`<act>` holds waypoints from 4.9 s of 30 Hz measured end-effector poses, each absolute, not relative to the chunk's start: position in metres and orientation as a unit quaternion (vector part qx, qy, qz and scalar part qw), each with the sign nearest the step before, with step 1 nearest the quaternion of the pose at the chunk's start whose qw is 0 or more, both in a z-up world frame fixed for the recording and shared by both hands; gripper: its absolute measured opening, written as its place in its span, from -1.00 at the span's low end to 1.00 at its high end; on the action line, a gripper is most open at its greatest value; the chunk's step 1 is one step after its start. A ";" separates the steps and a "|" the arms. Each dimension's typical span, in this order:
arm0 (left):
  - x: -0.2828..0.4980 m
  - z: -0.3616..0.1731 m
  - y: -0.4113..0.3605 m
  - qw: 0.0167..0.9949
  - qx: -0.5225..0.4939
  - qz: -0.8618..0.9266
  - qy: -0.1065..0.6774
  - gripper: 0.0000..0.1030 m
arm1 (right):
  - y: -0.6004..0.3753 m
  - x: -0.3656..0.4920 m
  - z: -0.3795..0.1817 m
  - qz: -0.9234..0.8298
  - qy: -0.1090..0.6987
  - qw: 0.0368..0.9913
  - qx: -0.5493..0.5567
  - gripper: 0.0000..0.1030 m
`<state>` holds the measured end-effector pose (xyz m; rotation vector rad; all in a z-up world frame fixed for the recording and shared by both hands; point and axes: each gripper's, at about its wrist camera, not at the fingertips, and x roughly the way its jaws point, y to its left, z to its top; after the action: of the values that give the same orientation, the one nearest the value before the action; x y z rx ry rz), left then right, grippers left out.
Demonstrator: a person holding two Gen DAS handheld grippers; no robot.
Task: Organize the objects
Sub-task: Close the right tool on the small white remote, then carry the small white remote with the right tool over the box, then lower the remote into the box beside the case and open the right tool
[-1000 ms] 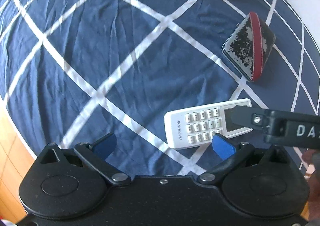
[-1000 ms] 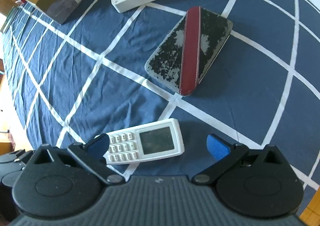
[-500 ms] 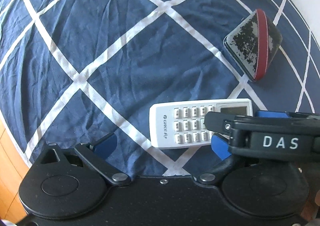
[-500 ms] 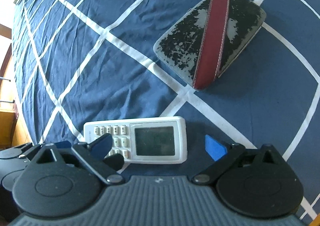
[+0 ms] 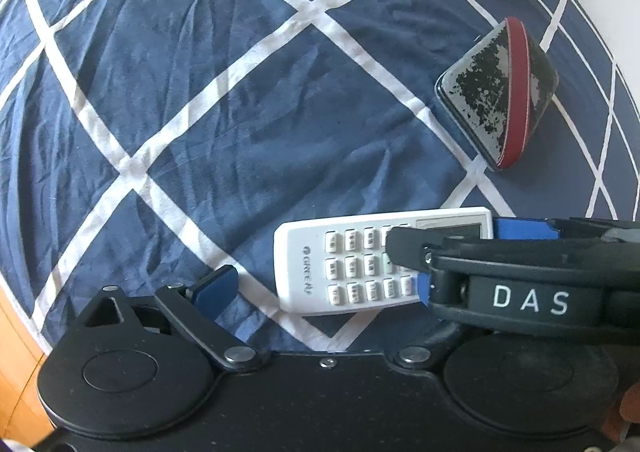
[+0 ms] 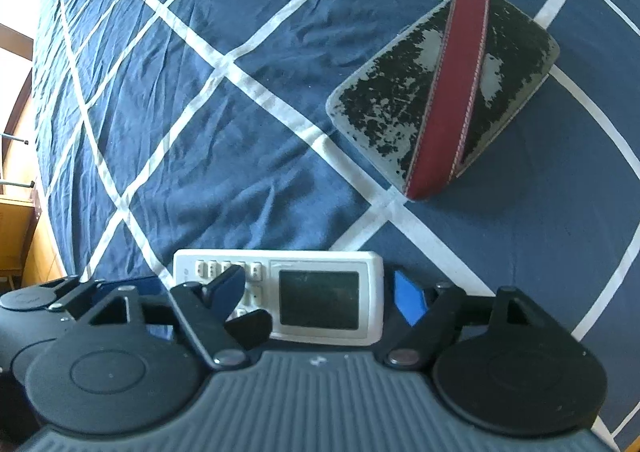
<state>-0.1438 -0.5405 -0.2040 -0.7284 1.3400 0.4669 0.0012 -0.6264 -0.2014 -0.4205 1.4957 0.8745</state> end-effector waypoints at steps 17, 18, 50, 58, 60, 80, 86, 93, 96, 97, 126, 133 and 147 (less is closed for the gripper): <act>-0.137 -0.182 -0.552 0.704 -0.305 0.183 0.615 0.46 | -0.627 -0.001 -0.195 0.366 0.665 0.630 -0.166 0.37; -0.137 -0.179 -0.553 0.706 -0.301 0.182 0.615 0.46 | -0.627 -0.001 -0.193 0.364 0.665 0.632 -0.162 0.37; -0.083 -0.077 -0.470 0.787 -0.161 0.115 0.584 0.46 | -0.596 -0.010 -0.086 0.317 0.603 0.732 -0.026 0.37; -0.063 -0.068 -0.417 0.794 -0.119 0.058 0.593 0.46 | -0.558 -0.007 -0.079 0.265 0.601 0.754 0.017 0.37; -0.058 -0.064 -0.401 0.795 -0.108 0.045 0.595 0.46 | -0.544 -0.007 -0.075 0.252 0.600 0.759 0.026 0.37; -0.039 -0.020 -0.236 0.807 -0.045 -0.018 0.588 0.46 | -0.386 -0.019 -0.038 0.188 0.578 0.789 0.090 0.37; -0.030 -0.018 -0.189 0.808 -0.048 -0.017 0.587 0.46 | -0.336 -0.014 -0.035 0.189 0.577 0.790 0.089 0.37; -0.011 -0.020 -0.138 0.808 -0.061 -0.010 0.586 0.46 | -0.282 0.003 -0.035 0.193 0.579 0.788 0.079 0.37; -0.002 -0.023 -0.120 0.807 -0.067 -0.008 0.587 0.46 | -0.261 0.013 -0.037 0.196 0.581 0.787 0.074 0.37; 0.004 -0.025 -0.113 0.806 -0.067 -0.008 0.588 0.46 | -0.254 0.017 -0.038 0.196 0.582 0.786 0.072 0.37; 0.112 -0.161 -0.026 0.714 -0.039 -0.075 0.695 0.46 | -0.168 0.105 -0.177 0.116 0.681 0.713 0.116 0.37; 0.113 -0.178 -0.022 0.700 -0.041 -0.086 0.708 0.46 | -0.164 0.108 -0.194 0.105 0.695 0.702 0.115 0.37; 0.111 -0.179 -0.021 0.696 -0.036 -0.091 0.711 0.46 | -0.165 0.109 -0.202 0.098 0.700 0.698 0.115 0.38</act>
<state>0.1109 -0.0209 -0.1786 -0.0798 1.5858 -0.2025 0.1086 -0.1651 -0.2016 0.2564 1.5613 0.2183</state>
